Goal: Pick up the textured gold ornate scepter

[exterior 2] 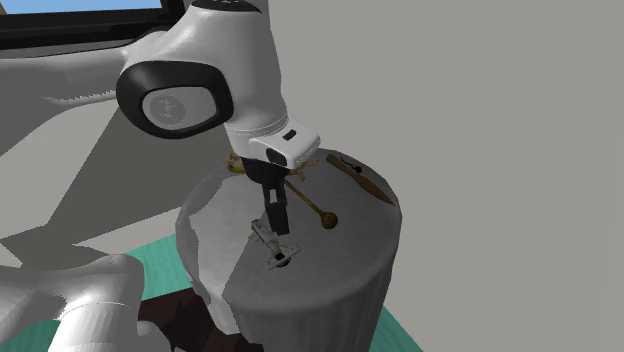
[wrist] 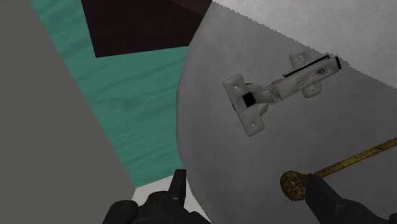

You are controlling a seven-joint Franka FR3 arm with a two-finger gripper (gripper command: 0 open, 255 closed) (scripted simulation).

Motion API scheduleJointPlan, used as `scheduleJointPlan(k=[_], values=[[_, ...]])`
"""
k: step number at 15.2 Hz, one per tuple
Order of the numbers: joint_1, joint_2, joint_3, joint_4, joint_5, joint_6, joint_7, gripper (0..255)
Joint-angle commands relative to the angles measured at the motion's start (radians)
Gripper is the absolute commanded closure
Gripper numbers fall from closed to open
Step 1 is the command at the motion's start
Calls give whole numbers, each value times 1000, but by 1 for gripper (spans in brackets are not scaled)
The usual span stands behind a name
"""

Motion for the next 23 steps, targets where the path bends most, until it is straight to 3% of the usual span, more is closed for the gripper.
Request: scheduleJointPlan(k=[1,7,14,19,23], values=[[0,0,0,0,0,0,0,0],[-44,14,204,-60,82,79,381,0],[-127,160,453,-15,137,178,831,0],[-225,342,639,83,104,246,1171,0],[-316,544,791,193,-7,288,1478,0]])
